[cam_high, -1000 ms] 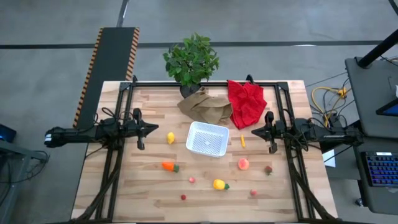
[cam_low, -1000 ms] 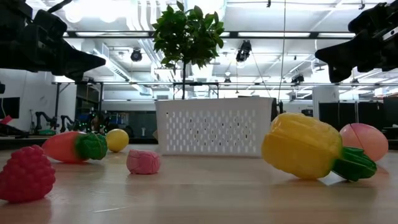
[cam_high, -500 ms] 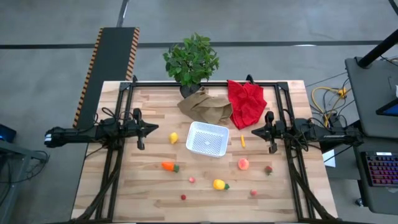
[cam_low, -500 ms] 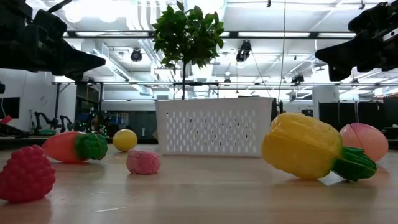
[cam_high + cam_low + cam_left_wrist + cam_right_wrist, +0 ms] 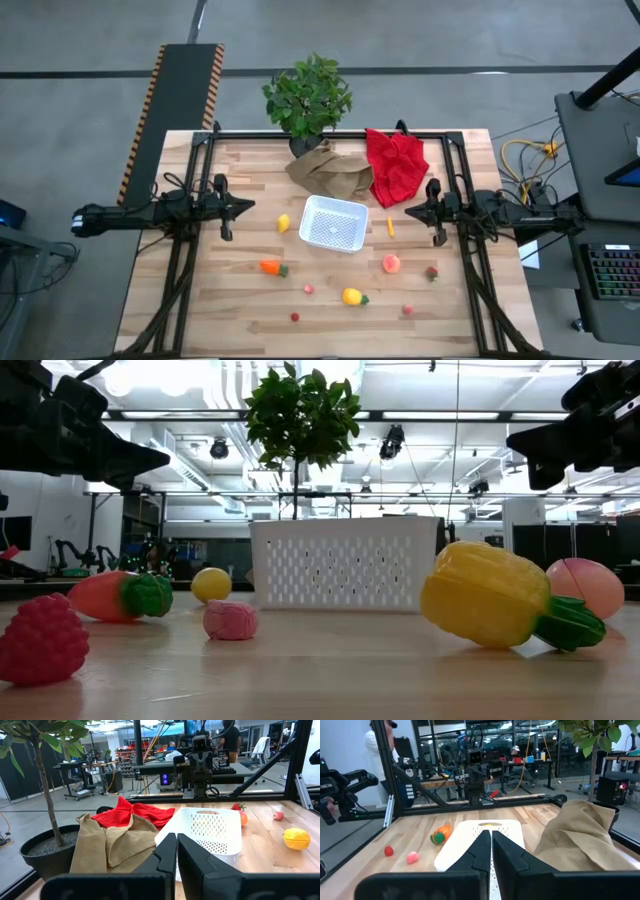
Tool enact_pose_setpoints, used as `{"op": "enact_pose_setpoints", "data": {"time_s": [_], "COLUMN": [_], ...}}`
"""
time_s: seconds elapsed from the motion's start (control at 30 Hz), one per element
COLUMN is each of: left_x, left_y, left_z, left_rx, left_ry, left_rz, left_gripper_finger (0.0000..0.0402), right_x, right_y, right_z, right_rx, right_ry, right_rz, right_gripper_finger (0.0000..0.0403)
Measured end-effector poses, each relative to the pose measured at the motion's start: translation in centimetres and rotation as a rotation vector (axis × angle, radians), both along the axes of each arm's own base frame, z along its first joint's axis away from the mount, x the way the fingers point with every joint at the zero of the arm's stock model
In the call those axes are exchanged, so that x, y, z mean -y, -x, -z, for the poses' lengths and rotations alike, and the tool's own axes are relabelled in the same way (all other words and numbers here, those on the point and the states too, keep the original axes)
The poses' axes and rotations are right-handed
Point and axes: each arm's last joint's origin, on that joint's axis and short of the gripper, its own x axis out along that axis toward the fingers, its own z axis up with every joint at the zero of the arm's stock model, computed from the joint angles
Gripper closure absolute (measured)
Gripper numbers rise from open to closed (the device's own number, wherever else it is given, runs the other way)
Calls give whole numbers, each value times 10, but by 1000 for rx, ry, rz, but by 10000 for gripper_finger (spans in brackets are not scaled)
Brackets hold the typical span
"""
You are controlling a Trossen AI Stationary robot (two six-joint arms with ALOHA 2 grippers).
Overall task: Pick and placing Produce into tupperware
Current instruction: Put the corn into the bin
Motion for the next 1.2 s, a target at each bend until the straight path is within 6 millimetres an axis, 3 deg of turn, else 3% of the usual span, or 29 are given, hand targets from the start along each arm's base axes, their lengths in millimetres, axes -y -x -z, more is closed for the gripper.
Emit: {"op": "enact_pose_setpoints", "data": {"time_s": [0.87, 1.03, 1.2], "left_x": [-1, -1, -1], "left_y": [-1, 0, 0], "left_z": [-12, -24, -30], "left_rx": [117, 234, 295], "left_ry": [-19, -58, -59], "left_rz": [-39, -45, -48], "left_gripper_finger": [402, 373, 297], "right_x": [1, 2, 5], "right_y": [4, 3, -1], "right_z": [-23, -35, -73], "right_rx": [239, 241, 126], "right_ry": [-3, 3, -57], "right_rz": [34, 60, 167], "right_gripper_finger": [392, 341, 263]}}
